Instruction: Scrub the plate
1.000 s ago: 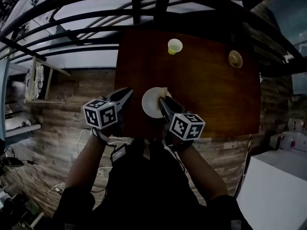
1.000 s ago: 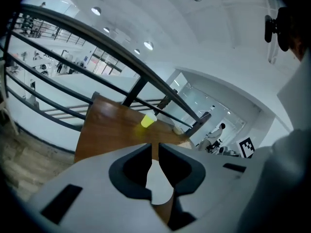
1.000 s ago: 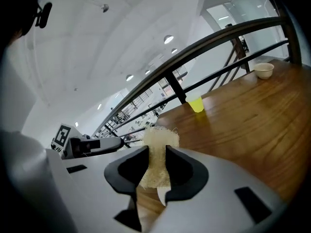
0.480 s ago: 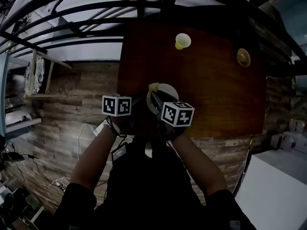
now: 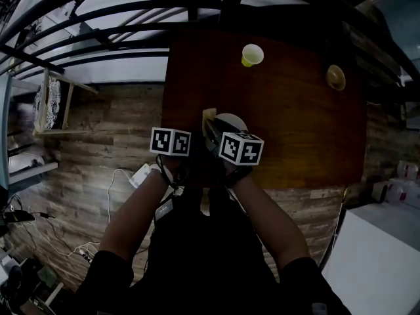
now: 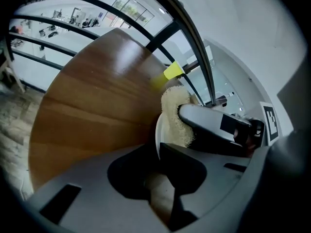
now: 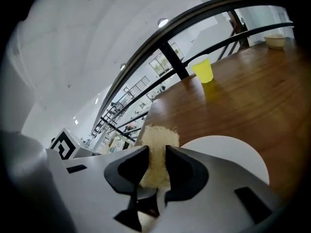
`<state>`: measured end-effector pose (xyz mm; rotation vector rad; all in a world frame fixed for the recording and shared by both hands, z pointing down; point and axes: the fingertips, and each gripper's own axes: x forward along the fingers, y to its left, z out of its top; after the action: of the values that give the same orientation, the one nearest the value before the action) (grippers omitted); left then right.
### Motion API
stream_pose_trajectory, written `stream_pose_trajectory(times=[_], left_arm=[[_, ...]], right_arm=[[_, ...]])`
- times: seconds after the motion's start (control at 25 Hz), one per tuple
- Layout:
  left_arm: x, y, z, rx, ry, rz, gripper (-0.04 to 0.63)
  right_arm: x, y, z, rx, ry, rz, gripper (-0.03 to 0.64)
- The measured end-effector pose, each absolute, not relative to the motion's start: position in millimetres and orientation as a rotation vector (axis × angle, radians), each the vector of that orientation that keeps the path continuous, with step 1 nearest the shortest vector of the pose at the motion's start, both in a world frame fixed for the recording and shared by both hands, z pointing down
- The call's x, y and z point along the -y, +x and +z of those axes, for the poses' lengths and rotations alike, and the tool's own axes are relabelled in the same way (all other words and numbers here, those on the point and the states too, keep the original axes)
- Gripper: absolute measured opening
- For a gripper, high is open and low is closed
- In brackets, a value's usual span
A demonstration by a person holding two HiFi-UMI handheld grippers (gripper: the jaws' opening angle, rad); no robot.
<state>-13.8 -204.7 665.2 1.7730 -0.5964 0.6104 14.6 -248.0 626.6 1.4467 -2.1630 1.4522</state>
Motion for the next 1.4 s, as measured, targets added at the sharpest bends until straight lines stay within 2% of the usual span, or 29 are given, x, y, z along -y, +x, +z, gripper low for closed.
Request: stream_pose_trajectory(times=[0.96, 1.16, 1.4], left_arm=[[203, -16, 664, 0.677, 1.725, 0.562, 0.067], [203, -16, 661, 0.687, 1.764, 0.583, 0.069], [190, -18, 662, 0.695, 1.746, 0.566, 0.069]], right_arm=[[203, 133, 622, 1.987, 1.773, 1.474, 0.118], [202, 119, 610, 2.035, 1.730, 1.389, 0.118], [202, 56, 608, 2.116, 1.488, 1.159, 0.118]])
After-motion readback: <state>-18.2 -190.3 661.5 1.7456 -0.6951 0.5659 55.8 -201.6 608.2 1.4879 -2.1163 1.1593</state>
